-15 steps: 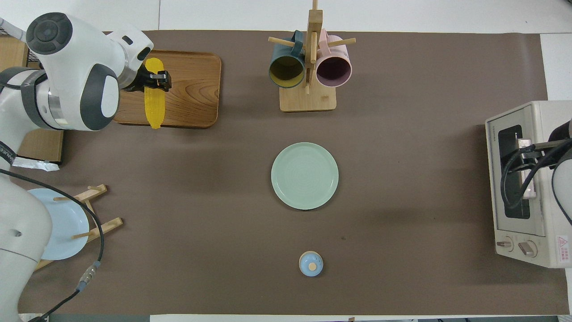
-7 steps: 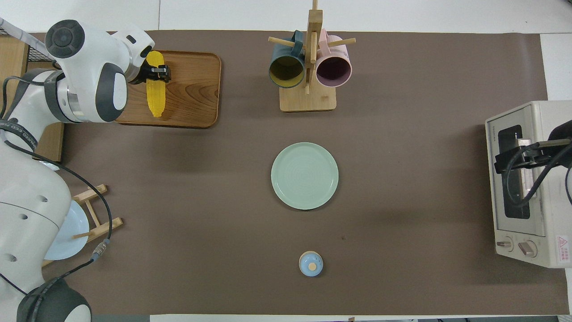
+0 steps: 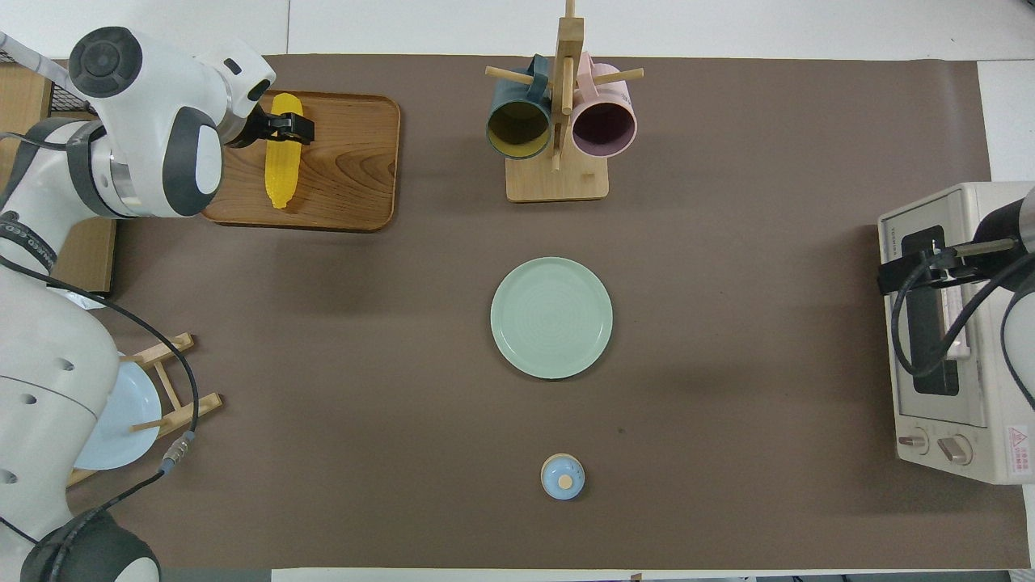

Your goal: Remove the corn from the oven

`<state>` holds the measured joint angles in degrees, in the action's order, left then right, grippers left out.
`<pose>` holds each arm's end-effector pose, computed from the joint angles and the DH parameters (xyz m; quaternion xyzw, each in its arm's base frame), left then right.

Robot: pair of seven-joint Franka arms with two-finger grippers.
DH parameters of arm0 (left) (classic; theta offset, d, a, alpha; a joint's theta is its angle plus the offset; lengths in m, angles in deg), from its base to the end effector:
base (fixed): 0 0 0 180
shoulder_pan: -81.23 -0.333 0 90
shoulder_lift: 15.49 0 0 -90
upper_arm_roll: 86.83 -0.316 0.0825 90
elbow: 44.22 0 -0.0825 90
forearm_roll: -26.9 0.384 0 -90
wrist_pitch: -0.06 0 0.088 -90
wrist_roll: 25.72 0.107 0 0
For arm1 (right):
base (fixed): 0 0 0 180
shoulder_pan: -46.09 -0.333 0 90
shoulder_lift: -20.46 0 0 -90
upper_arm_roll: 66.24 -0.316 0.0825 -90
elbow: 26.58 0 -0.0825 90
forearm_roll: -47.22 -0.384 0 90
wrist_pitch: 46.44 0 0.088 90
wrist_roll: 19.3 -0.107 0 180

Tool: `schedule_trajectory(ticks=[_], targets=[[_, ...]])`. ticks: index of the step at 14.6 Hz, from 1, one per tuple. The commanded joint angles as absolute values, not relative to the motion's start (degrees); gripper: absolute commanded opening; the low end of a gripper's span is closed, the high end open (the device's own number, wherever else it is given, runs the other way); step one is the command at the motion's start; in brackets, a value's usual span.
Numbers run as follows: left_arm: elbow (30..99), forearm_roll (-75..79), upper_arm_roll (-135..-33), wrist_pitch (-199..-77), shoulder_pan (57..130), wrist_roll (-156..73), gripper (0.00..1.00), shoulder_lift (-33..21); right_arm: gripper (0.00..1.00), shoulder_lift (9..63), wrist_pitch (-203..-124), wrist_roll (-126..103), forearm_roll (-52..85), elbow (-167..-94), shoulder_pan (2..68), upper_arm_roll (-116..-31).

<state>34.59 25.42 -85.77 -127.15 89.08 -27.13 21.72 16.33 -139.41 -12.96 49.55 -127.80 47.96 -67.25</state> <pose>0.7365 -0.1132 0.3527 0.9935 -0.0559 0.0957 0.0251 0.5308 -0.0118 0.5756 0.9979 0.0495 -0.0372 0.0186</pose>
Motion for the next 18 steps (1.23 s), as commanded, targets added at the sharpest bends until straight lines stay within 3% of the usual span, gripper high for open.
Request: schedule_trajectory(ticks=[1,9,12,18], targets=[[37.24,25.06,-85.52,-119.32,88.79,-26.95,1.0,13.37,1.0,15.98,-138.12,-12.88,48.36,-127.48,49.33,-67.29],[39.1,25.76,-85.78,-93.32,88.0,-30.73,1.0,-5.71,1.0,19.22,-134.6,-14.29,50.21,-122.65,49.6,-67.29],[40.23,26.2,-85.78,-83.37,87.29,-30.99,1.0,-12.57,1.0,22.48,-130.38,-14.29,50.21,-116.85,49.6,-67.12],[51.65,26.29,-85.6,-80.79,86.24,-31.25,1.0,-22.52,1.0,21.69,-130.81,-14.46,49.33,-117.02,49.69,-67.03]])
